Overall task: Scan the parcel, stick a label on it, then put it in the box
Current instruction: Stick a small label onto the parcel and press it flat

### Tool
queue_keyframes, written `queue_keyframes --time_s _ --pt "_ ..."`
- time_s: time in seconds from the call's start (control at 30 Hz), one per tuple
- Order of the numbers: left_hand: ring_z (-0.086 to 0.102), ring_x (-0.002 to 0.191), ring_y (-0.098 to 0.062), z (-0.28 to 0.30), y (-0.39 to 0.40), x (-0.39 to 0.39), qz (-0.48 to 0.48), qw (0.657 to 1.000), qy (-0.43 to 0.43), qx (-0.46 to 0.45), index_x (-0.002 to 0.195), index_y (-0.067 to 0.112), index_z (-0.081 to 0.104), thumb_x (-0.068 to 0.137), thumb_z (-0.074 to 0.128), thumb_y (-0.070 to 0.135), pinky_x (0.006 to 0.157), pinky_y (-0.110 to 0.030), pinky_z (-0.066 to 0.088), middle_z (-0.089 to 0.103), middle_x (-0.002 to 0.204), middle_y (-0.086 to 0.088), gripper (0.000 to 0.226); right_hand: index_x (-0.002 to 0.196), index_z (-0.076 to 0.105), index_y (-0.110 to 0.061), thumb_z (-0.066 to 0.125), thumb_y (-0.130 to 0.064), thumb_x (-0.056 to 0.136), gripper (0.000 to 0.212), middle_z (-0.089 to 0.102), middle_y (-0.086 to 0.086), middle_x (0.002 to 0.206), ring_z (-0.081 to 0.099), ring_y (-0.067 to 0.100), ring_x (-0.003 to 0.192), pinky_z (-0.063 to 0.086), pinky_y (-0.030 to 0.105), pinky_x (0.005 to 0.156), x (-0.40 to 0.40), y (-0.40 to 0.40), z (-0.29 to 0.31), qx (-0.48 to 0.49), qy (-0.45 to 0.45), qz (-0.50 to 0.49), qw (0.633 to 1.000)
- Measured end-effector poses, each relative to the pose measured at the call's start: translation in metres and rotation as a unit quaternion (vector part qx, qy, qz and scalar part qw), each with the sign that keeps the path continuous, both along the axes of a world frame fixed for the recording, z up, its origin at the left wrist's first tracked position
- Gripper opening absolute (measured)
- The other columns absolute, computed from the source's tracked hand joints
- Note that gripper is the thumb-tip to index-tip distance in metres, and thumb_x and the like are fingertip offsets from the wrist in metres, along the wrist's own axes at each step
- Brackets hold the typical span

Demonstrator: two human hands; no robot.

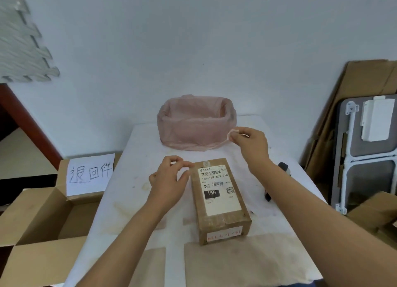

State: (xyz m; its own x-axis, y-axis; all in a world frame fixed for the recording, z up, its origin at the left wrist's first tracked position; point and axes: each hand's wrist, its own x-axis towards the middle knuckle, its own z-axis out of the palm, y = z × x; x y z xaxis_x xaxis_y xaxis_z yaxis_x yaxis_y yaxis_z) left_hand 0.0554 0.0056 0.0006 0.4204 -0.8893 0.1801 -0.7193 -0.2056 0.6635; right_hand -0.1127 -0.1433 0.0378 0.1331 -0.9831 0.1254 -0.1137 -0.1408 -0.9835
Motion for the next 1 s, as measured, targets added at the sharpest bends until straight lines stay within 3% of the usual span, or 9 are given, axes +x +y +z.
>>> queue_keyframes --time_s 0.07,0.17,0.27,0.37,0.47,0.57,0.73,0.9,1.0 --pt "0.051 0.091 0.001 0.003 -0.004 0.011 0.004 1.0 -0.014 0.018 0.108 0.045 0.063 0.097 0.054 0.028 0.101 -0.035 0.02 0.045 0.128 0.014 0.022 0.082 0.075 -0.021 0.066 -0.02 0.087 0.01 0.072 -0.002 0.085 0.07 0.026 0.098 0.054 0.036 0.087 0.019 -0.024 0.001 0.002 0.02 -0.01 1.0" --pt "0.054 0.108 -0.011 0.009 -0.011 0.024 0.003 0.998 -0.035 0.051 0.115 0.042 0.063 0.097 0.053 0.031 0.105 -0.04 0.023 0.043 0.135 0.011 0.023 0.101 0.076 -0.017 0.062 -0.019 0.09 0.018 0.073 0.001 0.1 0.068 0.027 0.101 0.054 0.037 0.09 0.046 -0.061 0.006 -0.012 0.057 -0.039 0.998" --pt "0.049 0.123 -0.012 0.013 -0.016 0.032 -0.006 0.996 -0.053 0.067 0.118 0.04 0.063 0.098 0.051 0.031 0.107 -0.041 0.024 0.042 0.139 0.01 0.024 0.115 0.069 -0.016 0.056 -0.013 0.09 0.028 0.07 0.005 0.109 0.063 0.021 0.097 0.05 0.03 0.082 0.067 -0.09 0.017 -0.089 0.146 -0.044 0.984" --pt "0.045 0.126 -0.012 0.016 -0.02 0.039 -0.012 0.995 -0.058 0.078 0.119 0.038 0.063 0.098 0.051 0.03 0.107 -0.041 0.024 0.042 0.139 0.009 0.025 0.112 0.064 -0.011 0.05 -0.008 0.089 0.027 0.067 0.008 0.109 0.06 0.021 0.091 0.051 0.033 0.077 0.087 -0.112 0.025 -0.101 0.186 -0.037 0.977" --pt "0.043 0.128 -0.013 0.018 -0.024 0.044 -0.016 0.995 -0.053 0.086 0.12 0.036 0.063 0.098 0.052 0.029 0.106 -0.042 0.027 0.042 0.14 0.008 0.026 0.102 0.065 -0.01 0.047 -0.004 0.087 0.024 0.067 0.011 0.11 0.063 0.029 0.096 0.049 0.033 0.075 0.097 -0.125 0.023 -0.105 0.263 -0.016 0.959" --pt "0.041 0.129 -0.013 0.019 -0.026 0.044 -0.02 0.995 -0.05 0.081 0.121 0.036 0.063 0.098 0.052 0.028 0.108 -0.043 0.028 0.043 0.14 0.007 0.026 0.099 0.073 -0.006 0.051 -0.002 0.085 0.027 0.071 0.011 0.108 0.066 0.031 0.1 0.052 0.035 0.082 0.095 -0.128 0.021 -0.115 0.307 0.002 0.945" --pt "0.04 0.129 -0.013 0.015 -0.031 0.044 -0.019 0.996 -0.043 0.082 0.119 0.036 0.063 0.098 0.052 0.029 0.106 -0.042 0.029 0.044 0.138 0.008 0.025 0.111 0.074 -0.01 0.043 0.004 0.087 0.042 0.068 0.009 0.124 0.064 0.028 0.112 0.051 0.037 0.099 0.091 -0.125 0.022 -0.098 0.299 0.017 0.949" --pt "0.043 0.127 -0.014 0.015 -0.032 0.032 -0.024 0.998 -0.001 0.064 0.117 0.037 0.064 0.097 0.054 0.028 0.109 -0.046 0.034 0.047 0.13 0.01 0.024 0.113 0.071 -0.015 0.04 0.0 0.086 0.044 0.069 0.004 0.122 0.064 0.024 0.112 0.052 0.037 0.097 0.075 -0.104 0.026 -0.142 0.265 -0.002 0.954" --pt "0.049 0.122 -0.013 0.012 -0.026 0.024 -0.023 0.998 0.041 0.05 0.121 0.036 0.061 0.096 0.056 0.027 0.107 -0.047 0.038 0.047 0.13 0.012 0.027 0.112 0.069 -0.017 0.04 -0.002 0.089 0.04 0.07 0.001 0.118 0.063 0.017 0.103 0.051 0.03 0.09 0.061 -0.075 0.023 -0.145 0.196 -0.002 0.97"
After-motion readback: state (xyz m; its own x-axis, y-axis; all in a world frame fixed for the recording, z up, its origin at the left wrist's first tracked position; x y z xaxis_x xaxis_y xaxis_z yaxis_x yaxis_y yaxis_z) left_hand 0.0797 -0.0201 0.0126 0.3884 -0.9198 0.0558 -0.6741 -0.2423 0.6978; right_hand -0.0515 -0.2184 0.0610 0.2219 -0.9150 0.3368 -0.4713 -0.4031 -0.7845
